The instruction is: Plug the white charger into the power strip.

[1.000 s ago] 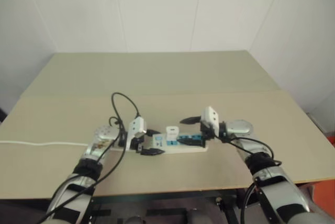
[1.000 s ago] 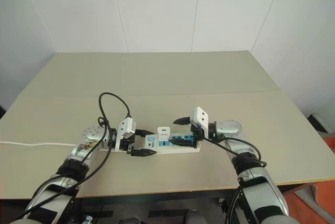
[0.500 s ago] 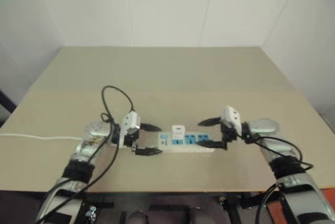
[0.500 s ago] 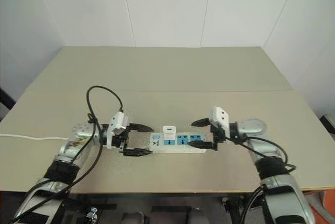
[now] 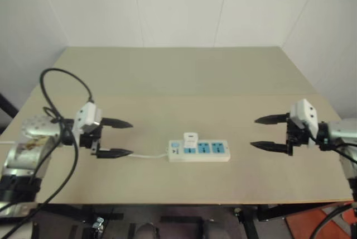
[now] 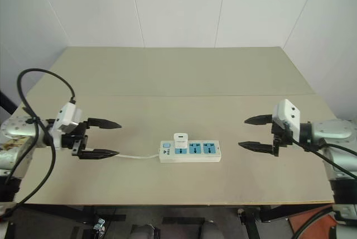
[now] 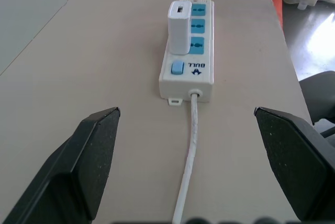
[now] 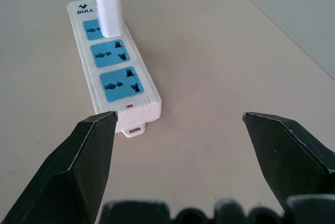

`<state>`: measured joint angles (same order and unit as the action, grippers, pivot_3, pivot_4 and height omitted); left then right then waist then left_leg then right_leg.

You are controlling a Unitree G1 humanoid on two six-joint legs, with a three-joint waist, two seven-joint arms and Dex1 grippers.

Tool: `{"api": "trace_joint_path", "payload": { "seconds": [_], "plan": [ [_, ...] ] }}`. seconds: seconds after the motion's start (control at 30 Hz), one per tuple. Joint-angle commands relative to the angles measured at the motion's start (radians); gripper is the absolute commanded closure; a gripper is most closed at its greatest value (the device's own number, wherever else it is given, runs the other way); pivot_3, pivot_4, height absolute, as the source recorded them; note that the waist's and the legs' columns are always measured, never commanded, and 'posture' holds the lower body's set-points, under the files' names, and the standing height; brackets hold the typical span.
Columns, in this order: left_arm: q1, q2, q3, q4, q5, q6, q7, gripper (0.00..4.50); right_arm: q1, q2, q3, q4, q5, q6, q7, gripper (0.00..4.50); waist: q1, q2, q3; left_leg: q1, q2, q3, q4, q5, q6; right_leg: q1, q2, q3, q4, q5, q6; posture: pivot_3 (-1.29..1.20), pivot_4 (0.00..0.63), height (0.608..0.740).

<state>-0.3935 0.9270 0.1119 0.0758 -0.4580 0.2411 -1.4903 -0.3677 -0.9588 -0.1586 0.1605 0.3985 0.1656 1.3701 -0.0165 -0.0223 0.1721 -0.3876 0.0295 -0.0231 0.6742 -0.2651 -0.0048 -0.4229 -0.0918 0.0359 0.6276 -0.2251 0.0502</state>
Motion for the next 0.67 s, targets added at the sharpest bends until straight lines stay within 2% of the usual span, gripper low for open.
{"api": "trace_joint_path", "payload": {
  "seconds": [0.03, 0.67],
  "plan": [
    [0.023, 0.048, 0.074, -0.041, -0.040, 0.025, -0.001, 0.02, 0.046, -0.054, -0.089, -0.079, 0.022, 0.027, -0.025, 0.00, 0.001, 0.000, 0.000, 0.000, 0.000, 0.000, 0.000, 0.000, 0.000, 0.000, 0.000, 0.000, 0.000, 0.000, 0.000, 0.00, 0.150, 0.740],
    [0.035, 0.037, 0.066, -0.089, -0.068, 0.072, 0.041, 0.02, 0.128, -0.072, -0.130, -0.158, 0.034, 0.058, -0.080, 0.00, 0.000, 0.000, 0.000, 0.001, 0.001, 0.001, 0.001, 0.000, 0.000, 0.001, 0.001, 0.001, 0.000, 0.000, 0.000, 0.00, 0.150, 0.740]
  ]
}}
